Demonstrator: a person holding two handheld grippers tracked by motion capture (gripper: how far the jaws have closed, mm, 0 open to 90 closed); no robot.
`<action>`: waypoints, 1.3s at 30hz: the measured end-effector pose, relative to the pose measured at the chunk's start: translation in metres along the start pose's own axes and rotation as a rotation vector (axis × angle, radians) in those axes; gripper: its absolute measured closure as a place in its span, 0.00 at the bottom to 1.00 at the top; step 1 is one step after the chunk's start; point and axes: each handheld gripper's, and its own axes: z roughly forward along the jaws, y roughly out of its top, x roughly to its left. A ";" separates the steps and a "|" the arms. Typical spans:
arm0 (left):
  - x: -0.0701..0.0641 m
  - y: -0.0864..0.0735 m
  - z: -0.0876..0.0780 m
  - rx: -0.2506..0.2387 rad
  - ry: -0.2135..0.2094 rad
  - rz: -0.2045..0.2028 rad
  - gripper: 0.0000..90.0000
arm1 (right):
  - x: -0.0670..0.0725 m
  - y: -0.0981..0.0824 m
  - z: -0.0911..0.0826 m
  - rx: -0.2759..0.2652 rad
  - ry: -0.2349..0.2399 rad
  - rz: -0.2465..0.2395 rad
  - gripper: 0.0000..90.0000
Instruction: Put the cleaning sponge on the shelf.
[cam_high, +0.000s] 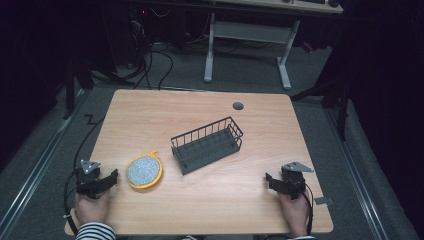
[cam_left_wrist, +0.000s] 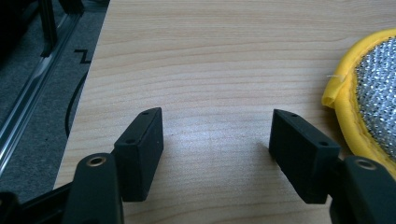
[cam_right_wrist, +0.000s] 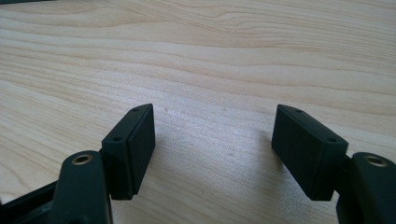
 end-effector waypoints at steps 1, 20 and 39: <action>0.000 0.000 0.000 0.001 0.000 0.000 0.39 | 0.000 0.000 0.000 0.000 0.000 0.000 0.34; 0.011 0.001 -0.007 -0.010 -0.081 -0.094 0.39 | 0.000 0.000 0.000 0.000 -0.002 0.002 0.34; -0.056 0.069 -0.050 -0.019 -0.298 0.065 0.37 | 0.000 0.000 0.000 0.000 -0.001 0.001 0.34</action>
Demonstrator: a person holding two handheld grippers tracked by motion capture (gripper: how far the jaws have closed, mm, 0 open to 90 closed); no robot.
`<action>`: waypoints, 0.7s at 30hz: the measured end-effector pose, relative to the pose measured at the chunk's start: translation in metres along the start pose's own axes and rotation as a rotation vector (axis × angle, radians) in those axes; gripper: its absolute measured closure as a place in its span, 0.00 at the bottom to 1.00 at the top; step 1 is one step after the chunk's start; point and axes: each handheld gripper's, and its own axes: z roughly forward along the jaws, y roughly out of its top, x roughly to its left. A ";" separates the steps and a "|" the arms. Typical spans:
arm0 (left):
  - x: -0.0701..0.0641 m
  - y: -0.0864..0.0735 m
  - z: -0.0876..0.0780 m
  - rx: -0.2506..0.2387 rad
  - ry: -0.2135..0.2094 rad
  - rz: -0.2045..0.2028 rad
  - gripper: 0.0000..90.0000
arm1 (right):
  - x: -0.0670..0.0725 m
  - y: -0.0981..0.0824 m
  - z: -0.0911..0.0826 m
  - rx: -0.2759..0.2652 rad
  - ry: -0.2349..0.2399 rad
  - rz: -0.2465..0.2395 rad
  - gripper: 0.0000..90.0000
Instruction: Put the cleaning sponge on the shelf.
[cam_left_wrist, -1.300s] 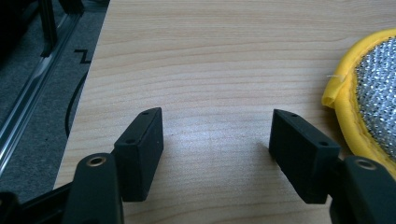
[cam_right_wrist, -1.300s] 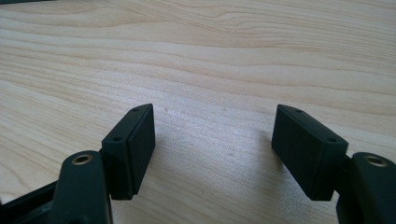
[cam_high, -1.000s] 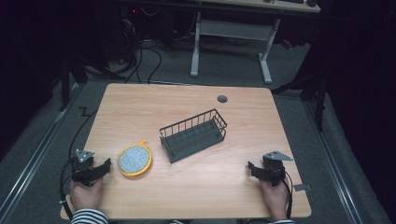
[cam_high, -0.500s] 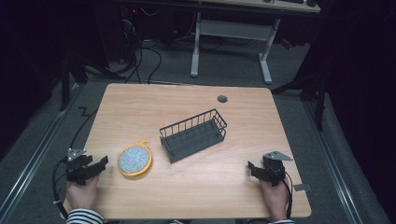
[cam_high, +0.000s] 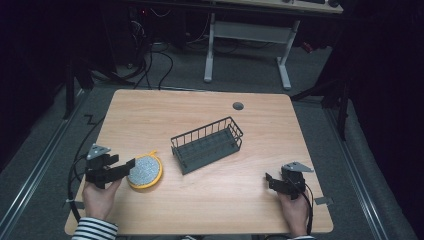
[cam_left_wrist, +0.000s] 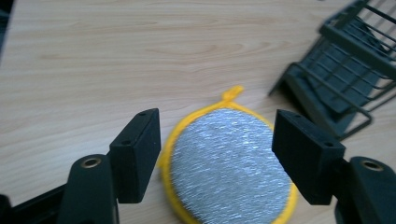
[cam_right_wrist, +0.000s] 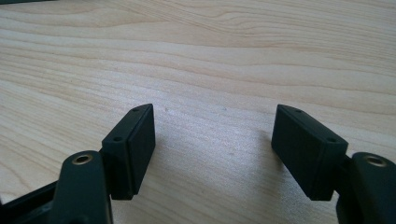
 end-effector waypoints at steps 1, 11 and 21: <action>-0.006 0.005 0.001 0.004 -0.018 0.012 0.36 | 0.000 0.000 0.000 0.000 0.000 0.000 0.34; -0.041 0.043 0.013 0.034 -0.072 0.045 0.42 | 0.000 0.000 0.000 0.000 0.002 0.000 0.33; -0.073 0.078 0.046 0.127 -0.088 0.130 0.43 | 0.000 0.000 0.000 0.000 0.006 0.007 0.33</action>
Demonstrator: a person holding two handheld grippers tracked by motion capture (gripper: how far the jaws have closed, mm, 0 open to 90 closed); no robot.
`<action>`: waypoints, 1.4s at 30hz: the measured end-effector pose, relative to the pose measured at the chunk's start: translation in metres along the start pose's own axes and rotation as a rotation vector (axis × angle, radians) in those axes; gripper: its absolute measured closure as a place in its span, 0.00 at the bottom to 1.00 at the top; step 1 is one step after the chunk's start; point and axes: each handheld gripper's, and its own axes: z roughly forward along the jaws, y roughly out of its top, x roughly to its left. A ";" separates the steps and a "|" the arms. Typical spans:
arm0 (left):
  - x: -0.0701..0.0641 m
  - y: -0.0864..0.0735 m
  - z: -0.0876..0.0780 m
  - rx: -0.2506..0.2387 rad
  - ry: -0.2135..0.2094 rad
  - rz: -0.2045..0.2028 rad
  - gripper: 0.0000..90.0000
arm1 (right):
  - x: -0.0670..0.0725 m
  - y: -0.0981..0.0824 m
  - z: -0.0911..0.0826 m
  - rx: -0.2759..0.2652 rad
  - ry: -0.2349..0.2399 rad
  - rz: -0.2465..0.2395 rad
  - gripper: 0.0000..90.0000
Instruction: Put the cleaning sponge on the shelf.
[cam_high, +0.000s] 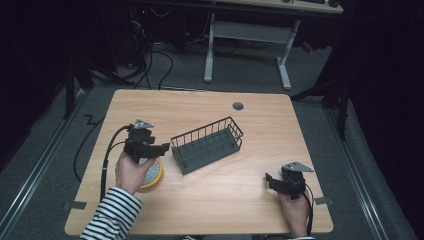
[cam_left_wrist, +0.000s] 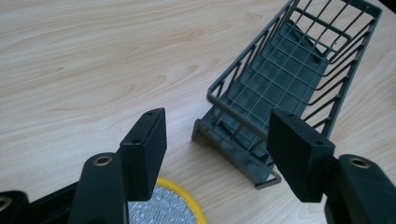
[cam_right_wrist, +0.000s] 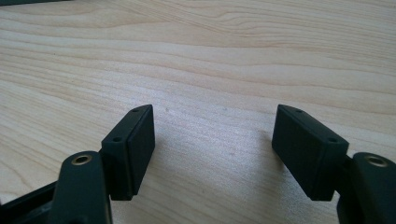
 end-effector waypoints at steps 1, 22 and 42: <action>-0.003 0.004 0.005 0.008 -0.004 0.006 0.43 | 0.000 0.000 0.000 0.000 0.001 0.000 0.33; -0.009 0.018 0.049 0.093 0.041 0.031 0.47 | -0.001 0.000 0.000 -0.003 0.007 -0.002 0.33; 0.001 0.020 0.064 0.084 0.006 0.048 0.81 | 0.000 0.000 0.000 -0.001 0.005 -0.002 0.33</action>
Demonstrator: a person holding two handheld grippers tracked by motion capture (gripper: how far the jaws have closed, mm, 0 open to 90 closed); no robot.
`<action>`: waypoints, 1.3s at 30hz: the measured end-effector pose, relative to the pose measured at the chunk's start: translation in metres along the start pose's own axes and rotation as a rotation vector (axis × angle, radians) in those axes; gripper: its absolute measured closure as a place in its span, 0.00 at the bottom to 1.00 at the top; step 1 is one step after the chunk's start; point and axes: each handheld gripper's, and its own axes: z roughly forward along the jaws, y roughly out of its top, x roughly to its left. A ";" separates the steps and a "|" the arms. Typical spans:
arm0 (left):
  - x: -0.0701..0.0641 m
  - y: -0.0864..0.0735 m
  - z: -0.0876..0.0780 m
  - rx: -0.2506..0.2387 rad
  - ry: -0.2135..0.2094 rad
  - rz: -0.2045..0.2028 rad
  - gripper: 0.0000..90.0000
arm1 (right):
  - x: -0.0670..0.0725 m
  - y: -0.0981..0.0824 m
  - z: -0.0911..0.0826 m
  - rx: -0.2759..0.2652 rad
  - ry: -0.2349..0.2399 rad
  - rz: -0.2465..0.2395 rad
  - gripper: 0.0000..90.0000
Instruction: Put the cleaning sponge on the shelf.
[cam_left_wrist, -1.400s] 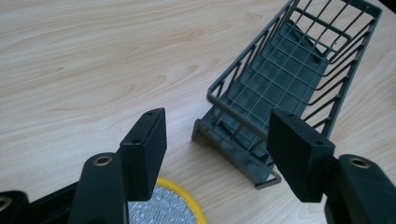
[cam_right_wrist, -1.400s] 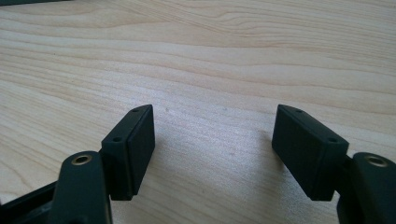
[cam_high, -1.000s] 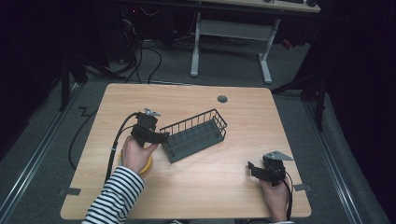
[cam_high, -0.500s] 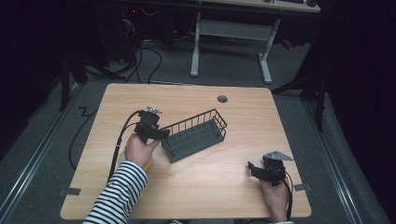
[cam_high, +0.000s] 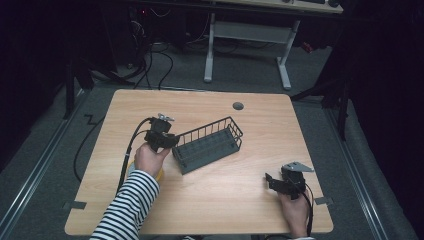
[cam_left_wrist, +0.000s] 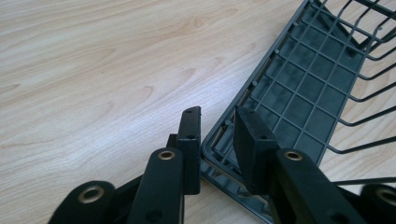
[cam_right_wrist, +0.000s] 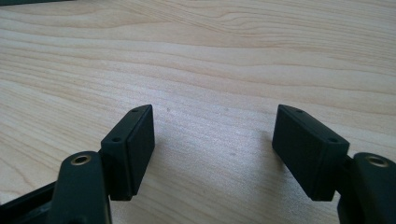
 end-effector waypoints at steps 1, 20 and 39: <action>0.001 0.000 0.000 0.000 -0.003 -0.005 0.81 | 0.000 0.000 0.000 0.000 0.000 -0.001 0.33; 0.027 0.000 -0.001 -0.035 0.060 -0.075 0.82 | 0.000 0.000 0.000 0.000 0.000 0.000 0.33; 0.054 -0.002 -0.003 -0.070 0.143 -0.157 0.82 | 0.000 0.000 0.000 0.001 -0.002 -0.003 0.33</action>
